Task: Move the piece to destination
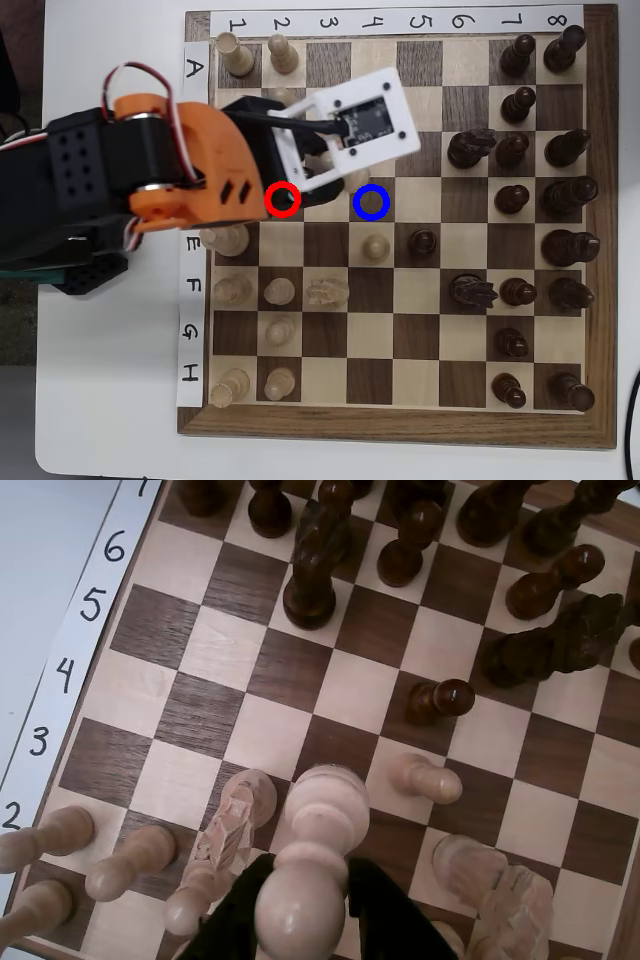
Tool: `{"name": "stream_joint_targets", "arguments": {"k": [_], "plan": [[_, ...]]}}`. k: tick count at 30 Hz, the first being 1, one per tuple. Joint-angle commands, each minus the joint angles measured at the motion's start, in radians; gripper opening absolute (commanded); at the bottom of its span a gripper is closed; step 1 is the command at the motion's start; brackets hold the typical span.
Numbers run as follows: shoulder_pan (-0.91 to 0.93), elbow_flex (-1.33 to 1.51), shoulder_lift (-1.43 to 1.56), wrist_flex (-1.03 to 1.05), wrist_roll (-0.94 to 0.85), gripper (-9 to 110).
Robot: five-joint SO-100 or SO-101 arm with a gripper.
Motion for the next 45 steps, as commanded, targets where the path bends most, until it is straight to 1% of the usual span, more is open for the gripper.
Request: {"name": "stream_joint_targets", "arguments": {"k": [1, 10, 22, 45], "plan": [[0.009, -0.008, -0.012, -0.032, 0.005, 0], [0.009, 0.021, -0.109, -0.1, 0.009, 0], [0.044, 0.008, -0.224, -0.137, 0.02, 0], [0.015, 0.015, -0.318, -0.186, 0.029, 0]]}}
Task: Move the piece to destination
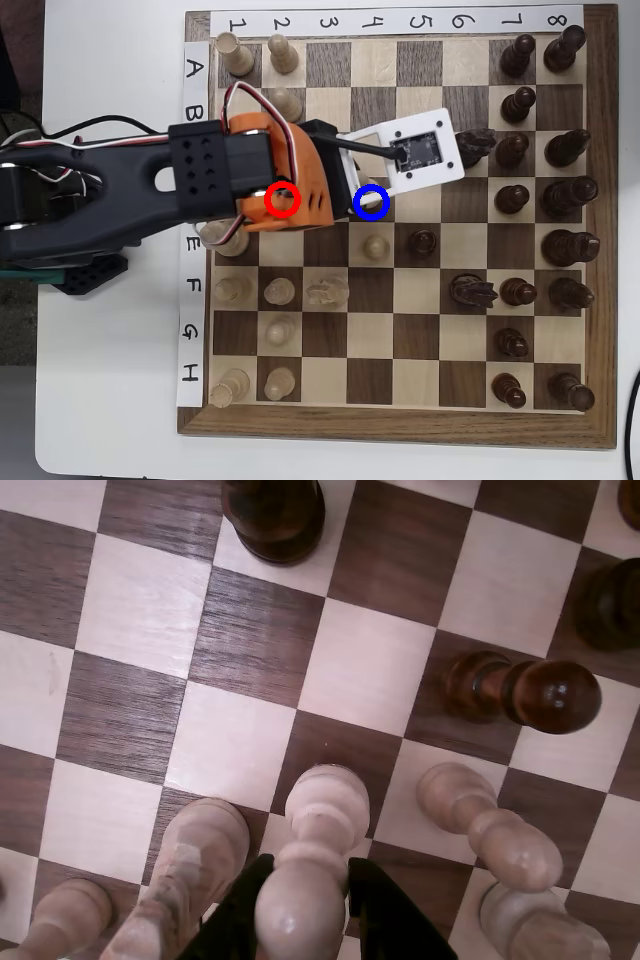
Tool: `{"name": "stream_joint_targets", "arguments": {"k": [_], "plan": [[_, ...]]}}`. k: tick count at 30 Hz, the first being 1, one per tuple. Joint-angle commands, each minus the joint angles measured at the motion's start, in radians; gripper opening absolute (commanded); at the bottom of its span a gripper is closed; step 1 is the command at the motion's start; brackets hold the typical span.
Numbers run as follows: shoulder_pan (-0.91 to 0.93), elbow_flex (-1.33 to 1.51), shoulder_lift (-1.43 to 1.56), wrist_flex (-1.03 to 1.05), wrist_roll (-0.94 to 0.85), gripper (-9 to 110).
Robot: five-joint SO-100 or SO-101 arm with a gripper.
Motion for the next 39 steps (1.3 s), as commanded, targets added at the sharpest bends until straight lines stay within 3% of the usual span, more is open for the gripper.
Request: {"name": "stream_joint_targets", "arguments": {"k": [1, 39], "plan": [[-0.011, -0.014, 0.0, -0.02, 0.005, 0], [0.037, -0.044, -0.103, -0.149, 0.0, 0]]}}
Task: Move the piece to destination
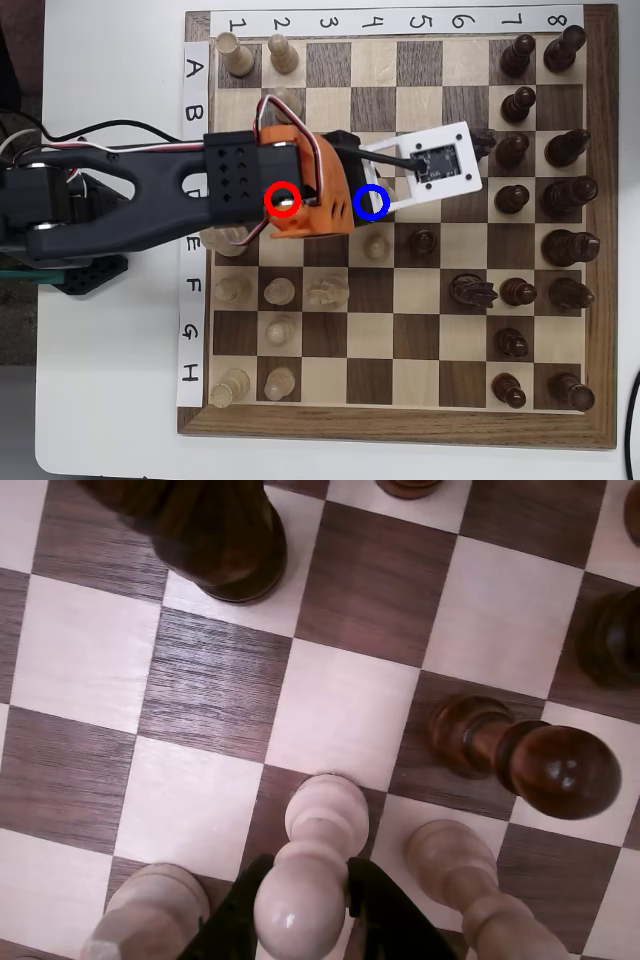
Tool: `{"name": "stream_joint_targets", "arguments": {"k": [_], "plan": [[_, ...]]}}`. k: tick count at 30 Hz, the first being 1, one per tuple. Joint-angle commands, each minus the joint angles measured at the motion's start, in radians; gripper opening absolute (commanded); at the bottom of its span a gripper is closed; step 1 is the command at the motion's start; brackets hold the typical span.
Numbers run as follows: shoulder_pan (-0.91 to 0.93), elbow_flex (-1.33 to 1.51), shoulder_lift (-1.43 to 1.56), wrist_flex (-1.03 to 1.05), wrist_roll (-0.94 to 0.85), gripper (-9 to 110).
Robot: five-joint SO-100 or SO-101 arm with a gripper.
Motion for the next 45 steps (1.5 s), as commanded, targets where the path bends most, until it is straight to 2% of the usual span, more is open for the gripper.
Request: {"name": "stream_joint_targets", "arguments": {"k": [1, 23, 45], "plan": [[0.006, -0.031, 0.021, -0.009, 0.0, 0], [0.014, 0.008, 0.109, 0.043, -0.005, 0], [-0.014, -0.005, 0.061, 0.084, -0.005, 1]]}}
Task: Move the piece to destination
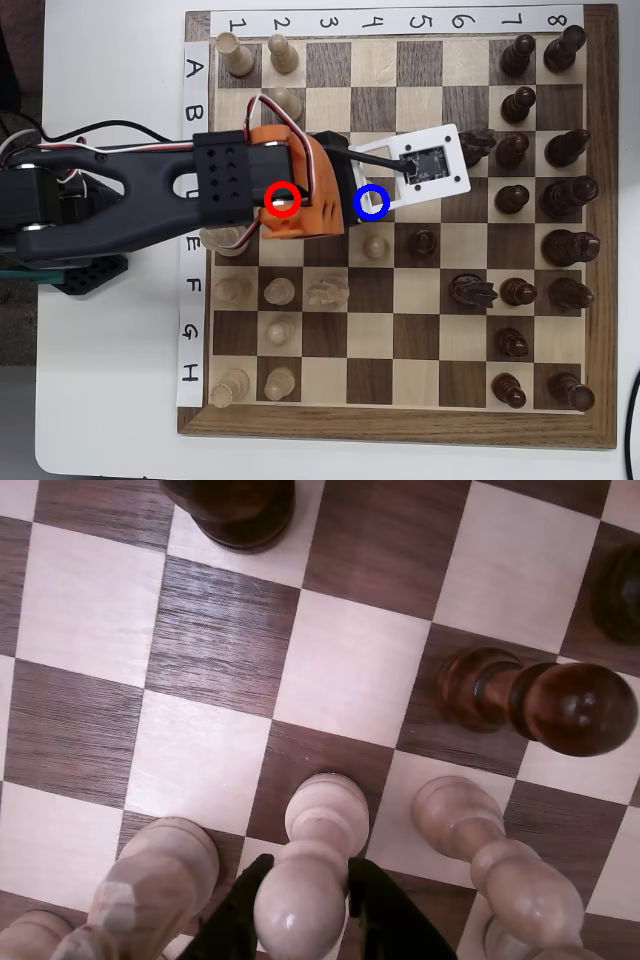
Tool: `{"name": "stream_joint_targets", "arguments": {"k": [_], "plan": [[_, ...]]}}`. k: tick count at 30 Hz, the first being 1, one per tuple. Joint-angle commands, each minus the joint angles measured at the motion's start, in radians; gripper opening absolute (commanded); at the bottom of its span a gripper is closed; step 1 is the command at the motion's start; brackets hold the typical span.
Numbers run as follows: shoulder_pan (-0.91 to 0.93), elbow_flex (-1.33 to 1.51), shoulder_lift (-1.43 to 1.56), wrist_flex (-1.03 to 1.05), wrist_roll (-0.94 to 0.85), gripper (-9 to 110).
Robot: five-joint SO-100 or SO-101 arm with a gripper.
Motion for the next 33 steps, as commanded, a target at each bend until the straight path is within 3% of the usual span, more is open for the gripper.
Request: {"name": "stream_joint_targets", "arguments": {"k": [1, 33], "plan": [[-0.009, -0.028, 0.014, 0.006, -0.005, 1], [-0.005, -0.051, -0.032, -0.054, 0.017, 2]]}}
